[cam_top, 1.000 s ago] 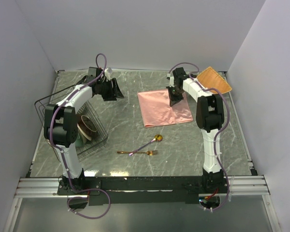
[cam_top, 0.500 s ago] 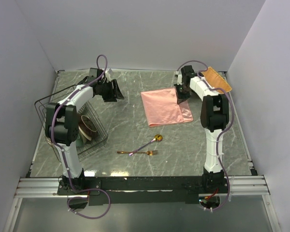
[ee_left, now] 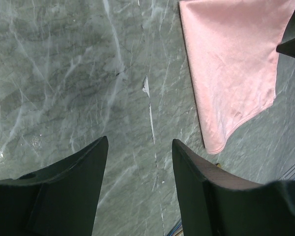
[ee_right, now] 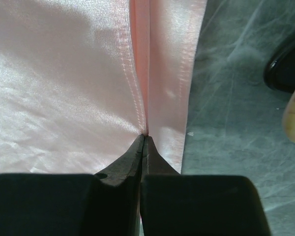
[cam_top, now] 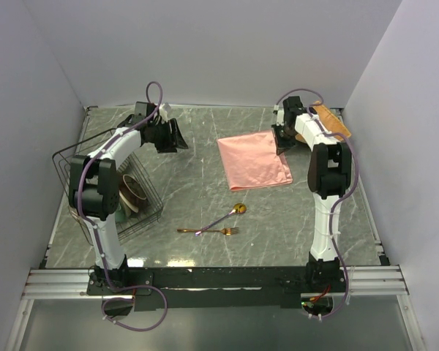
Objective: Fold the napkin into a case and place the utensils inside
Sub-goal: Fold the rectangle-folded napkin at the center of the board.
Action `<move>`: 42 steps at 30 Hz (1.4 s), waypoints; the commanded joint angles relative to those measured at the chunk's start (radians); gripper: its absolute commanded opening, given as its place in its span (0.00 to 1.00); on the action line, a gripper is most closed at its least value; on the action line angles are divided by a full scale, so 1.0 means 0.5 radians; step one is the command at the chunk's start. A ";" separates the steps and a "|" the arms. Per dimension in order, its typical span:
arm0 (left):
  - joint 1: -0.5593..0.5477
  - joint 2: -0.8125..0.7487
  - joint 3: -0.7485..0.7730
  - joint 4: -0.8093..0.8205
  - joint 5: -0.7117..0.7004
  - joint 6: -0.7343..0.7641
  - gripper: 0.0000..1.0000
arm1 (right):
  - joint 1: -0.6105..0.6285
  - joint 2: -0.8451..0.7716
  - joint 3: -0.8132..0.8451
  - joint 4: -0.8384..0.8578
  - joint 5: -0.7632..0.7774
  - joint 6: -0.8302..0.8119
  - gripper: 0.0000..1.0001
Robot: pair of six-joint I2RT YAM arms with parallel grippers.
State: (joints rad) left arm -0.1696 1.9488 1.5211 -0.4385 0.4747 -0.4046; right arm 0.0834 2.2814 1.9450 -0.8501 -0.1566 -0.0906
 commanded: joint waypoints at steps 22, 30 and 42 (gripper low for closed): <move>-0.096 0.026 0.026 0.104 0.029 -0.019 0.61 | -0.096 -0.108 0.059 0.034 0.114 -0.101 0.00; -0.323 0.133 0.035 0.279 0.032 -0.185 0.67 | -0.099 -0.056 0.071 0.028 0.135 -0.086 0.20; -0.584 0.542 0.170 0.631 0.029 -0.617 0.58 | -0.096 -0.025 0.031 0.068 0.126 -0.049 0.30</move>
State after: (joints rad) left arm -0.4561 2.1803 1.5478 -0.2207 0.4805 -0.6182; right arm 0.0410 2.2814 1.9503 -0.8444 -0.1009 -0.1261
